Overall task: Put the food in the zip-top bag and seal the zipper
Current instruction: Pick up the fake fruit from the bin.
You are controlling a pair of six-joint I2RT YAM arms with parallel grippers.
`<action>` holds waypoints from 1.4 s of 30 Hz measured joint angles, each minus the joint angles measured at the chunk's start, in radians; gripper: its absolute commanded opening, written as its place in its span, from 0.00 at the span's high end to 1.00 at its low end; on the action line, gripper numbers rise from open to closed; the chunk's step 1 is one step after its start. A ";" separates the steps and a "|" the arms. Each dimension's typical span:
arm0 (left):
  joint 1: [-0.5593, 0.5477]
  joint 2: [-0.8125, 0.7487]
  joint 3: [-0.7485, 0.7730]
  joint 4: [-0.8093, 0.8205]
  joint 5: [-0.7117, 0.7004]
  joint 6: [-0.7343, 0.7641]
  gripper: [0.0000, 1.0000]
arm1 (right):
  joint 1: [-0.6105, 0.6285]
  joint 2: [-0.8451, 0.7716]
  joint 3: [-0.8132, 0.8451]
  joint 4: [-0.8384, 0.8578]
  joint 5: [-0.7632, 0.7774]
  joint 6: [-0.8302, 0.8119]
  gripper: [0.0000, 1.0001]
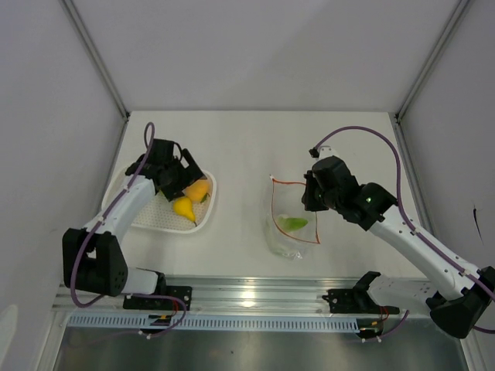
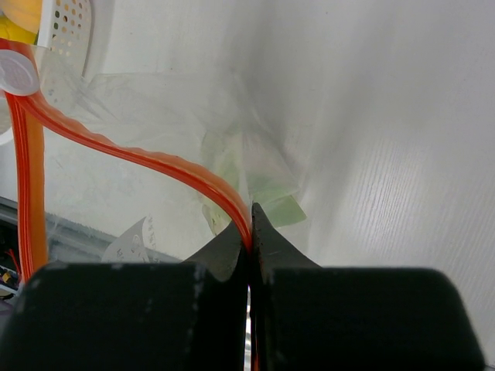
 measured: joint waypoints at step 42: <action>0.000 0.200 -0.013 0.088 -0.063 -0.020 0.85 | 0.010 0.010 0.000 0.025 -0.033 0.004 1.00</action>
